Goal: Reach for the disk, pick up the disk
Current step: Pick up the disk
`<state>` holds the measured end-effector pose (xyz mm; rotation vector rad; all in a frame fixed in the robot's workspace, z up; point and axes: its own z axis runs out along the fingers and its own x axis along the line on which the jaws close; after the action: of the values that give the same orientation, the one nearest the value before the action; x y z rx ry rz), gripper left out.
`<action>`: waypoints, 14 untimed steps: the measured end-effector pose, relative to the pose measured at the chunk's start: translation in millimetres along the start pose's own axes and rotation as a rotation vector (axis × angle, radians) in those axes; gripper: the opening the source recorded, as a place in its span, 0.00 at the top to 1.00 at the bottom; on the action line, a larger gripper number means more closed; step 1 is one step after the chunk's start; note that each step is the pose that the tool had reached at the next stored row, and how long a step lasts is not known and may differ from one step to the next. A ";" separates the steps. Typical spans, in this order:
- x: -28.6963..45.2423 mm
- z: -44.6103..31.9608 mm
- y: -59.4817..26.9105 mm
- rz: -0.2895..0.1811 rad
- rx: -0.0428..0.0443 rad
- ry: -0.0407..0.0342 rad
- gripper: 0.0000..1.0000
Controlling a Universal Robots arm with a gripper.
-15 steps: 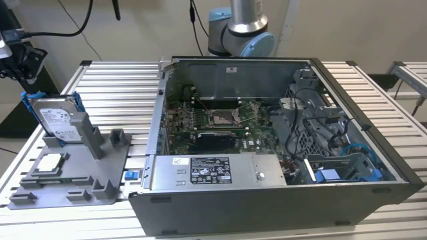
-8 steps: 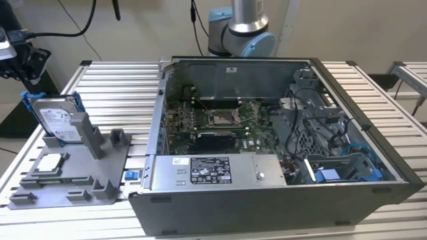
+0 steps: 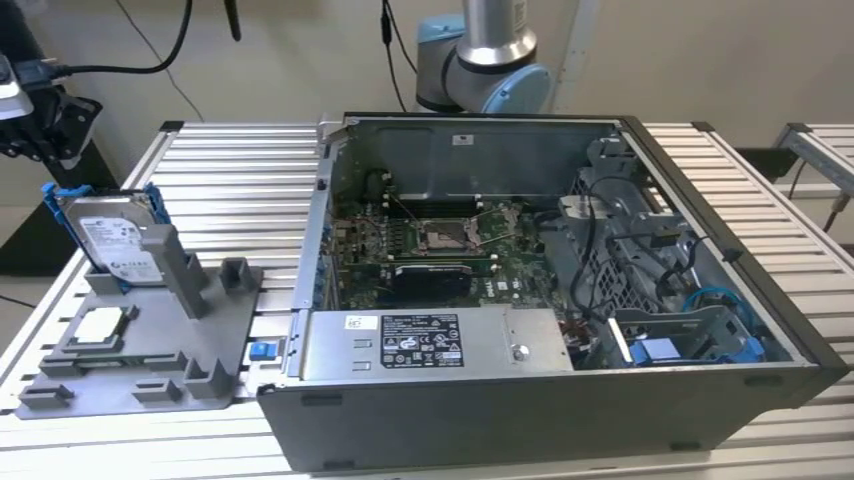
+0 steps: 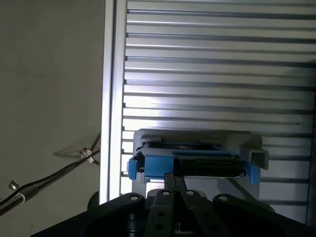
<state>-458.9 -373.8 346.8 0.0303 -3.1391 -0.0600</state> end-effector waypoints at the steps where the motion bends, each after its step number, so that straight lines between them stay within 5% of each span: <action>1: 0.0 0.0 0.0 0.000 0.0000 0.0000 1.00; 14: 0.0 0.0 0.0 -0.044 0.0001 0.0017 1.00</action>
<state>-458.9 -373.8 346.8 0.0997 -3.1368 -0.0599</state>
